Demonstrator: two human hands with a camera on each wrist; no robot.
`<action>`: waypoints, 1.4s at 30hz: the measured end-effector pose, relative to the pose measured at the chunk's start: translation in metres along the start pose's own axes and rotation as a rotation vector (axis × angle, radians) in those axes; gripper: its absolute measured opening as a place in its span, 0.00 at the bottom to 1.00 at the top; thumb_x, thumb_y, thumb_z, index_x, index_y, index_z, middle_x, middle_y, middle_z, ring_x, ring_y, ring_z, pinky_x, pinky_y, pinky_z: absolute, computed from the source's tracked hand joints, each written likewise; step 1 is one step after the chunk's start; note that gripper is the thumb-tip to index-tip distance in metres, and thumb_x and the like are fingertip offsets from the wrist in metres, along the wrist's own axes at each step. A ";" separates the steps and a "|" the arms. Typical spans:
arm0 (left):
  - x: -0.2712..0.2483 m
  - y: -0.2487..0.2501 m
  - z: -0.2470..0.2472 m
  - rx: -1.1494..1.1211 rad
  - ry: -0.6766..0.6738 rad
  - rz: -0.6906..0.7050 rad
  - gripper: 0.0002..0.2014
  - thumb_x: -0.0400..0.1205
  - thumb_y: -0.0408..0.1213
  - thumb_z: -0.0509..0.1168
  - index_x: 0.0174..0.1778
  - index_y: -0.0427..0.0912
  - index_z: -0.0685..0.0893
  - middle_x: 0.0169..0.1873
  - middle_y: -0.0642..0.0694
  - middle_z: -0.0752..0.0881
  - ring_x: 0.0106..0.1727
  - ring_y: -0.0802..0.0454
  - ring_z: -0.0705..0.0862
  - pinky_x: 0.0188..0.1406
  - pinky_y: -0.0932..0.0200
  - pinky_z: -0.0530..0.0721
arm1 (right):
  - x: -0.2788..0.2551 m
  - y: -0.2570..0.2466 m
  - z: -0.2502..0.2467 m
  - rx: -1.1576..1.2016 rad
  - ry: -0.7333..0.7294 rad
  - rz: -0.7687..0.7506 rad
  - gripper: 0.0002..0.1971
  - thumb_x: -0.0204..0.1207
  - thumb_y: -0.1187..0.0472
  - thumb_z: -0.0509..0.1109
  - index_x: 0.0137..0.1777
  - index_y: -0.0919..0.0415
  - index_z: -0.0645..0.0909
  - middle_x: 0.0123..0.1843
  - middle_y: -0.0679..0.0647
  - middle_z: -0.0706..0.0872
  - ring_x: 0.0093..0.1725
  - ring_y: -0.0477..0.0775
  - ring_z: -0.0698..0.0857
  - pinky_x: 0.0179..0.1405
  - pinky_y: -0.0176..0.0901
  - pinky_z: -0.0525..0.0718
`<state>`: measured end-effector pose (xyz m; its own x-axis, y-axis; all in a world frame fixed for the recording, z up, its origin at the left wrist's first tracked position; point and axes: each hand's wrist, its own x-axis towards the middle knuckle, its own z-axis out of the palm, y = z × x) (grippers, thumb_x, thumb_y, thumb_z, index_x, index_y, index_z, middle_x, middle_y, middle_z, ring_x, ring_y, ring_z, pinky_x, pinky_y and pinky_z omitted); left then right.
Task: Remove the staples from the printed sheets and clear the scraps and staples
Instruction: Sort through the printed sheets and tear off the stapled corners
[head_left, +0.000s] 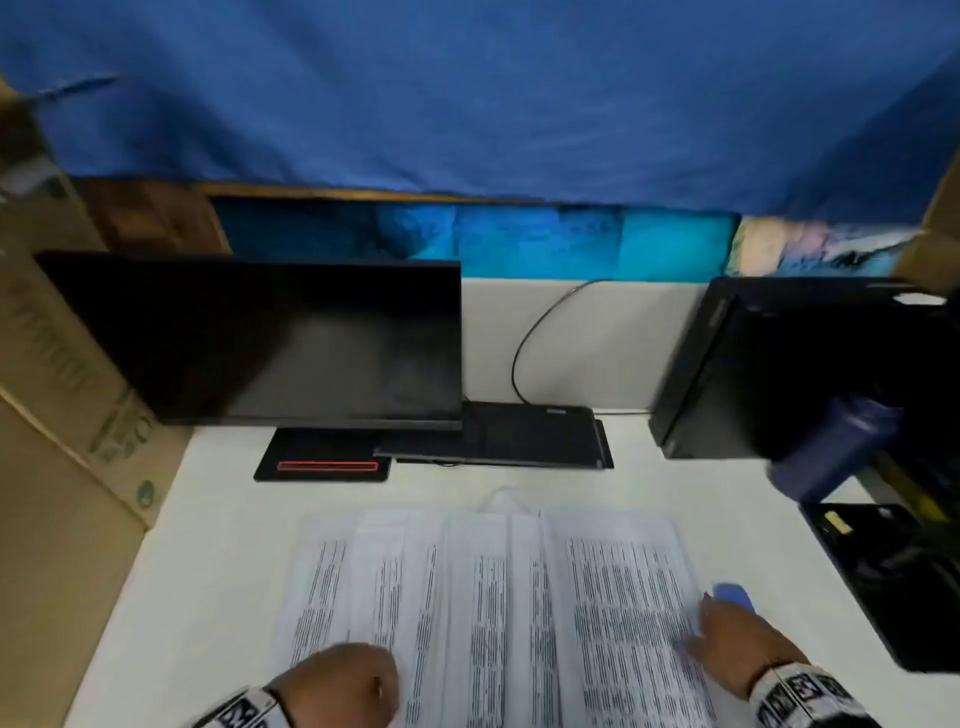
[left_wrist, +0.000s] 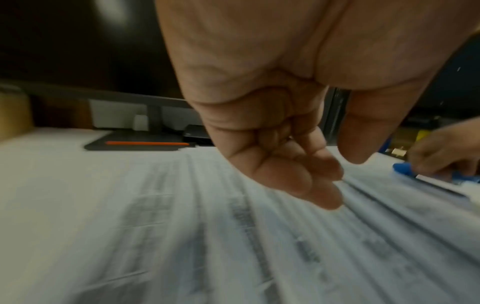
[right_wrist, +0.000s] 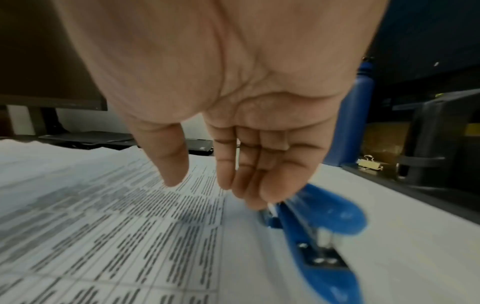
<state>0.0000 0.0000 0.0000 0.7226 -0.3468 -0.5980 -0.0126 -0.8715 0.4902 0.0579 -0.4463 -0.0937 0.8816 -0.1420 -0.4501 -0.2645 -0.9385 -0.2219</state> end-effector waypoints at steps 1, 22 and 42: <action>0.022 0.027 0.009 -0.040 -0.020 -0.033 0.10 0.78 0.44 0.61 0.35 0.59 0.86 0.37 0.62 0.86 0.41 0.72 0.82 0.54 0.64 0.83 | 0.004 -0.002 0.007 0.031 0.031 0.023 0.36 0.71 0.36 0.66 0.75 0.56 0.73 0.85 0.61 0.57 0.83 0.54 0.63 0.79 0.39 0.60; 0.159 0.085 0.139 -0.458 0.264 -0.023 0.08 0.77 0.37 0.69 0.46 0.41 0.77 0.35 0.49 0.76 0.30 0.54 0.74 0.26 0.63 0.70 | -0.009 -0.001 0.067 0.095 0.211 0.190 0.31 0.64 0.54 0.80 0.65 0.63 0.76 0.54 0.52 0.84 0.53 0.52 0.85 0.52 0.40 0.85; 0.063 0.133 0.164 -0.773 1.008 0.424 0.10 0.86 0.31 0.55 0.56 0.50 0.78 0.47 0.52 0.87 0.41 0.56 0.84 0.33 0.65 0.79 | -0.120 0.000 0.048 1.233 0.644 -0.546 0.12 0.80 0.64 0.70 0.55 0.44 0.82 0.54 0.40 0.89 0.53 0.41 0.87 0.50 0.42 0.83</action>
<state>-0.0696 -0.1945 -0.0771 0.9554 0.1574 0.2499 -0.2114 -0.2263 0.9508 -0.0669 -0.4145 -0.0807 0.9080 -0.2894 0.3030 0.2802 -0.1183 -0.9526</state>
